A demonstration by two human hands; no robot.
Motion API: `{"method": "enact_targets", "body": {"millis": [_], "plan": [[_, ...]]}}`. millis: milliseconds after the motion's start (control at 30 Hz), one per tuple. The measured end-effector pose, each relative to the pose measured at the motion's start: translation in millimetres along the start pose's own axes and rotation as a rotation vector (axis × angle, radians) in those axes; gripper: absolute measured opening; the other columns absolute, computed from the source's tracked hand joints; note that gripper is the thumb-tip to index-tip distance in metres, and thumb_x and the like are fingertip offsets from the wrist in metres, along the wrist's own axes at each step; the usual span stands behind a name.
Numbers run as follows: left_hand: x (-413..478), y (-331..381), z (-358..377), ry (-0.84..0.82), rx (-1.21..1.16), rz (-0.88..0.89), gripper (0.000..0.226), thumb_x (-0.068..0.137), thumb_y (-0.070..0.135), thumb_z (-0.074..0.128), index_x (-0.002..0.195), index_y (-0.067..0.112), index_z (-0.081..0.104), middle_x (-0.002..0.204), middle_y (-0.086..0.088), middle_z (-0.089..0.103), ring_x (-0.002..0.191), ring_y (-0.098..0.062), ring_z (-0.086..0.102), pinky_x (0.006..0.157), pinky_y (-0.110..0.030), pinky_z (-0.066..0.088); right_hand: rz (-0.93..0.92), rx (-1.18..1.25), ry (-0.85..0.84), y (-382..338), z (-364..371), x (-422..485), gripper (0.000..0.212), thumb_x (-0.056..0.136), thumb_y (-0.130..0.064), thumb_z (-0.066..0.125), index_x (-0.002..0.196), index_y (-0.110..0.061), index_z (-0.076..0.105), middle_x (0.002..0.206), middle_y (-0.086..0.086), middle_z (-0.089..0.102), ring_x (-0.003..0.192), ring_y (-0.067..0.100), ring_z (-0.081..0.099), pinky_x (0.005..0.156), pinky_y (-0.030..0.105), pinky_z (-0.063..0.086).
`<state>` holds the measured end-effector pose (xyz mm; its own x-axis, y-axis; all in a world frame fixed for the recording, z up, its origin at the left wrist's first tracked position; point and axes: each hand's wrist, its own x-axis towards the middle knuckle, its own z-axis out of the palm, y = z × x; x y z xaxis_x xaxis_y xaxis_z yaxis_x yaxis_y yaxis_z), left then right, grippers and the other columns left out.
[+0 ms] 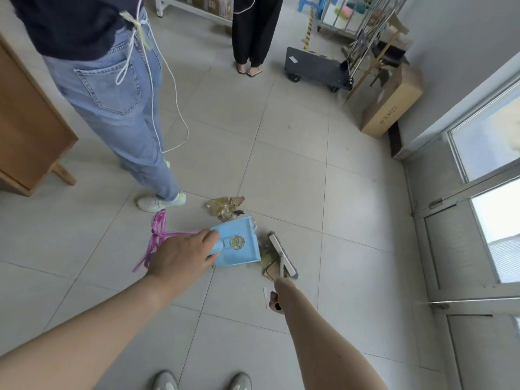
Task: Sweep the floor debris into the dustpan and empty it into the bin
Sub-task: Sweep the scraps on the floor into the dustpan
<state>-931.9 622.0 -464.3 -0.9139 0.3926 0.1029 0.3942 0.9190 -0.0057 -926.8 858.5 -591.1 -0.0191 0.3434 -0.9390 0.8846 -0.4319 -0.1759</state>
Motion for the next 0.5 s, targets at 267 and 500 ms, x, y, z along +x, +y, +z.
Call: {"method": "enact_targets", "body": {"millis": [267, 500], "plan": [[25, -19, -7, -0.042, -0.055, -0.014, 0.034, 0.059, 0.024, 0.085, 0.068, 0.011, 0.054, 0.054, 0.000, 0.055, 0.032, -0.023, 0.048, 0.033, -0.020, 0.025, -0.189, -0.354, 0.149, -84, -9, 1, 0.030, 0.091, -0.010, 0.038, 0.061, -0.010, 0.039, 0.050, 0.005, 0.037, 0.046, 0.013, 0.028, 0.037, 0.010, 0.028], [64, -32, -1, -0.060, -0.035, -0.197, 0.038, 0.058, 0.030, 0.083, 0.070, 0.015, 0.051, 0.060, 0.002, 0.058, 0.035, -0.024, 0.052, 0.038, -0.021, 0.018, -0.458, -0.791, 0.063, -181, 47, 0, 0.018, 0.092, -0.009, 0.034, 0.103, -0.002, 0.047, 0.064, 0.010, 0.051, 0.052, 0.017, 0.046, 0.046, 0.022, 0.029]]}}
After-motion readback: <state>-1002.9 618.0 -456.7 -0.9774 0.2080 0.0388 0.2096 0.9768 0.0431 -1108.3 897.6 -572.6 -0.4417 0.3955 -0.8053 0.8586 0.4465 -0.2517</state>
